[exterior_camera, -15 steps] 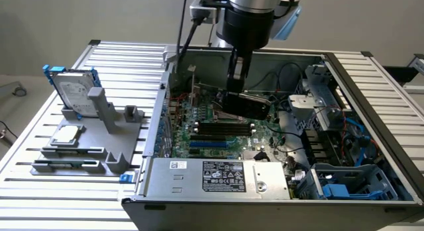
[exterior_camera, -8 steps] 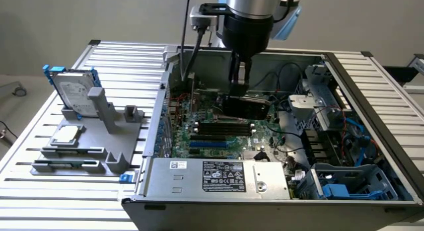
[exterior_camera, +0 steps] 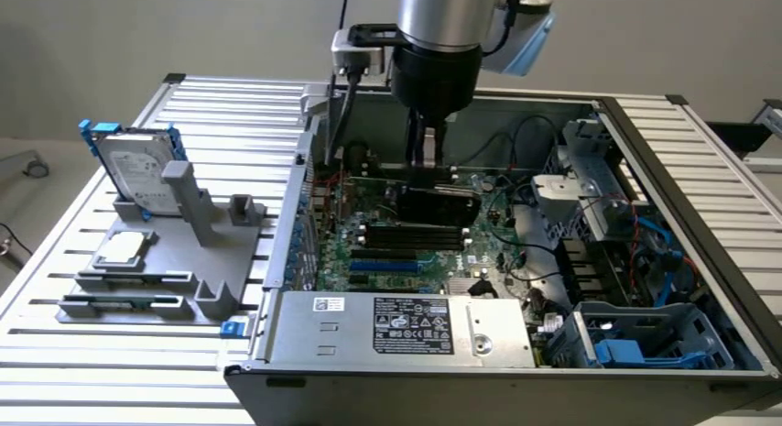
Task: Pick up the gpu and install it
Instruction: 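Insert the gpu into the slot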
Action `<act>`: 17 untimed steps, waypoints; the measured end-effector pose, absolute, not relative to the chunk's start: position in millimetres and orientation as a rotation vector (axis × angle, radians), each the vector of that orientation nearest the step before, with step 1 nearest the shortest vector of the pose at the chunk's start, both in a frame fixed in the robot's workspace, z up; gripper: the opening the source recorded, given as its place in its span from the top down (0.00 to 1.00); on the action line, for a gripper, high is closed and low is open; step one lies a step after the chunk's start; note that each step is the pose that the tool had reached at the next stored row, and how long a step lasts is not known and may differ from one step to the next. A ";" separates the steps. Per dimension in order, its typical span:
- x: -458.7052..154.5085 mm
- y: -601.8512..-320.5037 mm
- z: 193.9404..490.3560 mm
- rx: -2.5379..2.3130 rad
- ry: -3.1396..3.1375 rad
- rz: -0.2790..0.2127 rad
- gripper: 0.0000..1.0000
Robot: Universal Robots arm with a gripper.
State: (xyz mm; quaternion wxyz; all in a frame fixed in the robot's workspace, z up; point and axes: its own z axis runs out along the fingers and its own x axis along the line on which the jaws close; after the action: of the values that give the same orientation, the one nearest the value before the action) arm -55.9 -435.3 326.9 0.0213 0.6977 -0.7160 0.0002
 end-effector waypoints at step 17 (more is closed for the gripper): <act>-63.2 -450.2 321.4 2.169 -2.225 -0.003 0.74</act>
State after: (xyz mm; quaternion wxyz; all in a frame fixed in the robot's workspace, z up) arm -63.2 -450.2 321.4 0.0172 0.6979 -0.7160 -0.0010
